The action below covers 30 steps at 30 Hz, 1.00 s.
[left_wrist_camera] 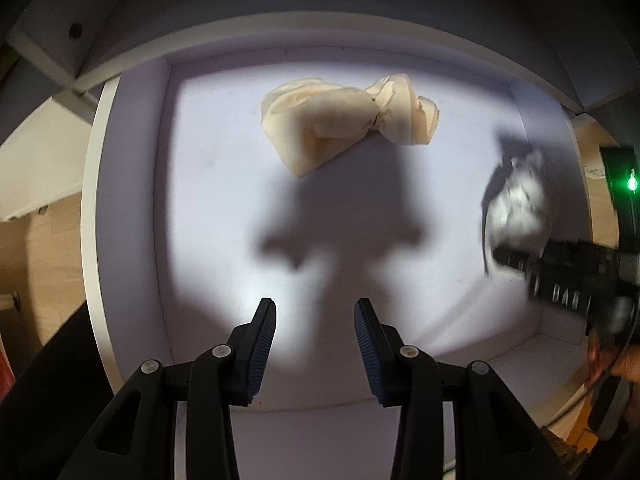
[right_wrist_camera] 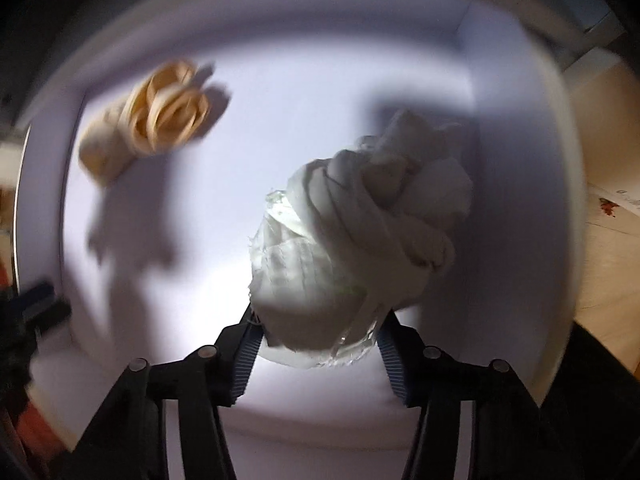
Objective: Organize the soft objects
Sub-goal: 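Grasp the large white crumpled cloth with the right gripper, then grasp the beige band-tied cloth with the left gripper while the right holds the white cloth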
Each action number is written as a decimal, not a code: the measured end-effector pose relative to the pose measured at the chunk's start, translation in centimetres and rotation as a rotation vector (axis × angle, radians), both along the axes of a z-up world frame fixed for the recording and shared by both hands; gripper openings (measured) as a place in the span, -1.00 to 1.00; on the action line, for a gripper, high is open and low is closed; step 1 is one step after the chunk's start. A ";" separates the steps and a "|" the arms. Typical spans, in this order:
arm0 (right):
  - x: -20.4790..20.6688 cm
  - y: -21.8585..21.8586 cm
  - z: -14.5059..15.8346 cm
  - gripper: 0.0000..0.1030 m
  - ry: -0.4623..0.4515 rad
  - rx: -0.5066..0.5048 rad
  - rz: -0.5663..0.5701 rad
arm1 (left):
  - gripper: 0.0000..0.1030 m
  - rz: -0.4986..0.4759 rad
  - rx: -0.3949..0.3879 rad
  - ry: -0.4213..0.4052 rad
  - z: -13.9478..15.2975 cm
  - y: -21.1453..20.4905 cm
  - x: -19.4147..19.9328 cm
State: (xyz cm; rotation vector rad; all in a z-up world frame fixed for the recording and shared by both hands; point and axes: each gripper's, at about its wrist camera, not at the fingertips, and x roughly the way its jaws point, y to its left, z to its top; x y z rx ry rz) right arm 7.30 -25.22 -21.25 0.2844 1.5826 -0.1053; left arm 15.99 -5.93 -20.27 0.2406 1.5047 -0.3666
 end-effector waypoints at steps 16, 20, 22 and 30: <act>-1.7 -2.3 -1.3 0.07 0.050 0.106 -0.115 | -0.21 -0.386 0.159 -0.243 -1.4 -8.4 1.9; -1.8 -1.7 -1.3 0.07 0.046 0.104 -0.108 | -0.21 -0.488 0.193 -0.294 -1.9 -10.3 2.9; -1.7 -1.6 -1.2 0.07 0.043 0.101 -0.101 | -0.21 -0.525 0.215 -0.300 -2.6 -11.2 3.7; -2.9 -0.9 -0.9 0.07 0.038 0.094 -0.091 | -0.21 -0.561 0.240 -0.273 -4.9 -12.3 6.3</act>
